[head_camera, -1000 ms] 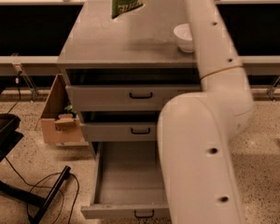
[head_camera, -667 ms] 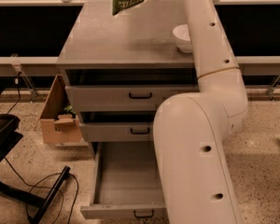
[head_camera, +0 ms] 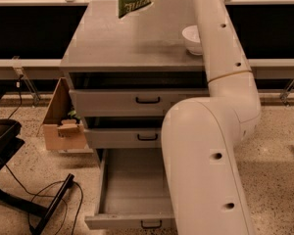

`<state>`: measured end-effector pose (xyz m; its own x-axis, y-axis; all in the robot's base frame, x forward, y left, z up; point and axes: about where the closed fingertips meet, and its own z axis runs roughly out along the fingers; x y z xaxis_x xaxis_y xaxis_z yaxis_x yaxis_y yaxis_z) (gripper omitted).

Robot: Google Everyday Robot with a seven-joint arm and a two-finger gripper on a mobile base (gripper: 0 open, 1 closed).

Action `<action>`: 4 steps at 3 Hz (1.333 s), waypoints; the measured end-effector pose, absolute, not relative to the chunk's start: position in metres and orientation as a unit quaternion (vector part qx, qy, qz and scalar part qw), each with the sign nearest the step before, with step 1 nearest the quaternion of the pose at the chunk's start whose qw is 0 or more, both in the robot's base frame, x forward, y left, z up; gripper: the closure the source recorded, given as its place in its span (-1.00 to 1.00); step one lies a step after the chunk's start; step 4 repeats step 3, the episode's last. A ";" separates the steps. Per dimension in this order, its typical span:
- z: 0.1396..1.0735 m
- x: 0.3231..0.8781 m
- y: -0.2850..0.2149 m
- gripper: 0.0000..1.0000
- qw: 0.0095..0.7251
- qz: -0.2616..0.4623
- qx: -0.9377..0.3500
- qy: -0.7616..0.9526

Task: Pick green jalapeno chip bag from bottom drawer and place on counter

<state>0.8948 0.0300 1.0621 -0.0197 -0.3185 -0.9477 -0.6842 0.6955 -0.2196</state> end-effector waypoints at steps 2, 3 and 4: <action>1.062 0.895 0.030 -1.00 0.601 0.152 -0.359 0.698; 1.062 0.895 0.030 -1.00 0.601 0.152 -0.359 0.698; 1.062 0.895 0.030 -1.00 0.601 0.152 -0.359 0.698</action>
Offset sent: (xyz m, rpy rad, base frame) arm 0.0000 0.0000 0.0000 0.0000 0.0000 0.0000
